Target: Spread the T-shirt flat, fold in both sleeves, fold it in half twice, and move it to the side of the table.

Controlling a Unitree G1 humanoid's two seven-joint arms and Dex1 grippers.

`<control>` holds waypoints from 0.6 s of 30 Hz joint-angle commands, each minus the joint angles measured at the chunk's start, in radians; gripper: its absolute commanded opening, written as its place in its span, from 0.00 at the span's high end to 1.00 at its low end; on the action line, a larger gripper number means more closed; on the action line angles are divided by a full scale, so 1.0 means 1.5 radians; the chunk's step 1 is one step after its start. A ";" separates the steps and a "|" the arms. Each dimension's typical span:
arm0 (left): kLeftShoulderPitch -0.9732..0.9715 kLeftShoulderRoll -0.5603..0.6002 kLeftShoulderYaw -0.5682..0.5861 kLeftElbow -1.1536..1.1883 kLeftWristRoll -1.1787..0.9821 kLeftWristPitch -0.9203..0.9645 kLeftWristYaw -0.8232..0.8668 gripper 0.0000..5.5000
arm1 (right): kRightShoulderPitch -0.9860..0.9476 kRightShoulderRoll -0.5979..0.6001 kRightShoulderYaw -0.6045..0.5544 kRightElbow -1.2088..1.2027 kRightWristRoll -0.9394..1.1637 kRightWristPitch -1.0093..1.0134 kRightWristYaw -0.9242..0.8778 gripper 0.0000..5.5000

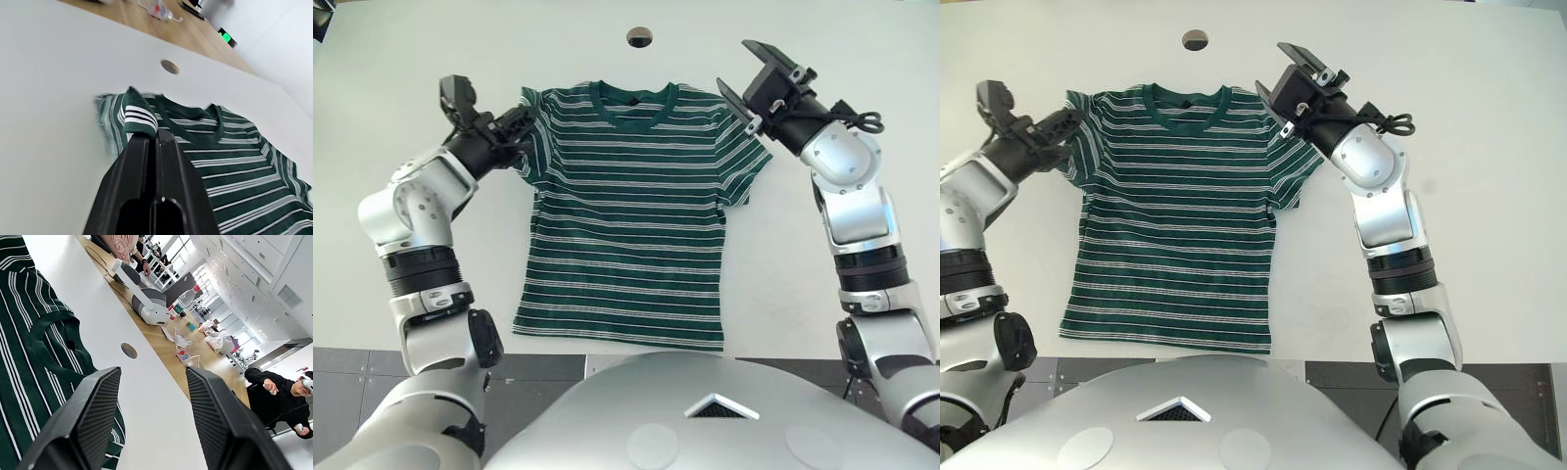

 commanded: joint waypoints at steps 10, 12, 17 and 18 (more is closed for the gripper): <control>0.004 -0.056 -0.065 -0.032 0.027 0.005 0.031 0.89 | 0.084 -0.056 -0.096 -0.005 0.107 0.115 0.066 0.55; 0.004 -0.062 -0.060 -0.033 0.023 0.005 0.035 0.85 | 0.094 -0.075 -0.112 0.017 0.137 0.135 0.099 0.50; -0.002 -0.071 -0.048 -0.039 0.012 0.011 0.041 0.74 | 0.090 -0.074 -0.139 0.103 0.228 0.241 0.175 0.37; -0.003 -0.073 -0.045 -0.039 0.011 0.013 0.042 0.71 | 0.086 -0.075 -0.134 0.116 0.231 0.247 0.184 0.34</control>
